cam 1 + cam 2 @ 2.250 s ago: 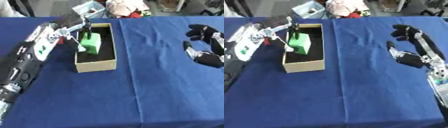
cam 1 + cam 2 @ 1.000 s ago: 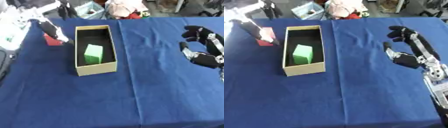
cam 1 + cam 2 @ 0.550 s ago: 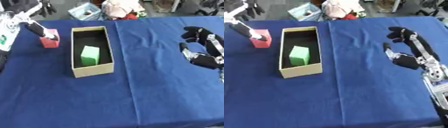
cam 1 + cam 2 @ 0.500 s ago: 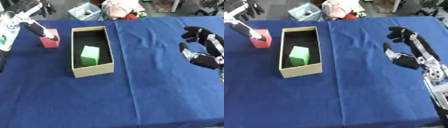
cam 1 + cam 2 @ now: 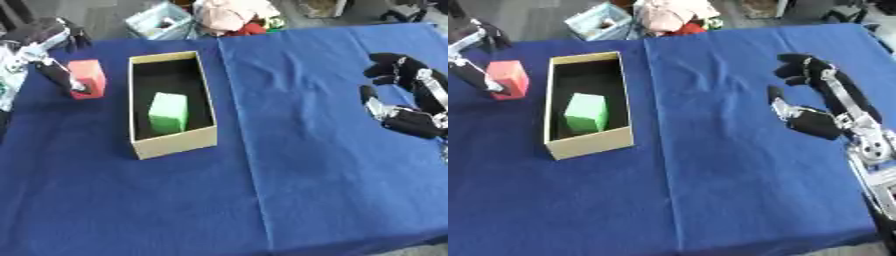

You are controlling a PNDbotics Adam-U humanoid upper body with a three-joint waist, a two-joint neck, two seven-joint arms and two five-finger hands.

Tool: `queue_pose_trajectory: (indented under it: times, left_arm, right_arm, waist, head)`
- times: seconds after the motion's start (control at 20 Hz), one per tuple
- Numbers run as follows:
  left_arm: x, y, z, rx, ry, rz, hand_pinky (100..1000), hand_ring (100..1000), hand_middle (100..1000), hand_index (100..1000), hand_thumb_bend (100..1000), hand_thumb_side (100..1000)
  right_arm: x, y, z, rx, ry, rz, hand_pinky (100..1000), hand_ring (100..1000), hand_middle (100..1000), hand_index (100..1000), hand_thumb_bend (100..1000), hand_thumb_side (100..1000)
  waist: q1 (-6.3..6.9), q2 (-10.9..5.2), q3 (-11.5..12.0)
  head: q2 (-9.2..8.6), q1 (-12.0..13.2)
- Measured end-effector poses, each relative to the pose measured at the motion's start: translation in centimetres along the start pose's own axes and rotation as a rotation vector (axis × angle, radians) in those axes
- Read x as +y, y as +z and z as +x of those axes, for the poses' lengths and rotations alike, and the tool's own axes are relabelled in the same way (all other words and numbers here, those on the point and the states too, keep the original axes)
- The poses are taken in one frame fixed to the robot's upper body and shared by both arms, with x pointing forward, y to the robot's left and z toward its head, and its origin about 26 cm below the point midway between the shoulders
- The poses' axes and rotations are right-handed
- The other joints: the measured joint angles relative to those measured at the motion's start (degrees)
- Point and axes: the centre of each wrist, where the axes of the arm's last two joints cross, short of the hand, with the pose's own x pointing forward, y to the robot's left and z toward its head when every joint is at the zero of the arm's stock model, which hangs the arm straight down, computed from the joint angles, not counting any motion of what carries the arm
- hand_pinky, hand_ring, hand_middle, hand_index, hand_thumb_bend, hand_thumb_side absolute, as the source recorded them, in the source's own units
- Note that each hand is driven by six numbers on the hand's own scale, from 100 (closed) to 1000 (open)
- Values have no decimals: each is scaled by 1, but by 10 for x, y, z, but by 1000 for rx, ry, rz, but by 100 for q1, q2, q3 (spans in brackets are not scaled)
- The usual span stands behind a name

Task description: Pick up objects on the table and place them in the box.

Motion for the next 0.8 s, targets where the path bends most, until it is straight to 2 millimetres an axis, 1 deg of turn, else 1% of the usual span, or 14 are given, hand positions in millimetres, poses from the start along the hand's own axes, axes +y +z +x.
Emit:
queue_pose_trajectory:
  times: [0.2, 0.55, 0.8]
  left_arm:
    - [-6, 2, -8, 50, 14, -1, 650, 569, 588, 739, 758, 100]
    - [-10, 3, -11, 88, 5, 47, 654, 596, 617, 748, 741, 100]
    - [-17, 4, -14, 100, 18, 1, 631, 545, 563, 703, 675, 100]
  right_arm:
    - [0, 0, 0, 0, 0, 0, 760, 778, 676, 876, 158, 288]
    - [0, 0, 0, -2, -1, -2, 759, 778, 676, 876, 154, 290]
    - [-1, 0, 0, -2, 0, -2, 759, 778, 676, 876, 151, 291]
  waist:
    - [27, 22, -30]
    - [39, 88, -71]
    - [47, 115, -100]
  head:
    - [-1, -17]
    - [-20, -14]
    - [-22, -15]
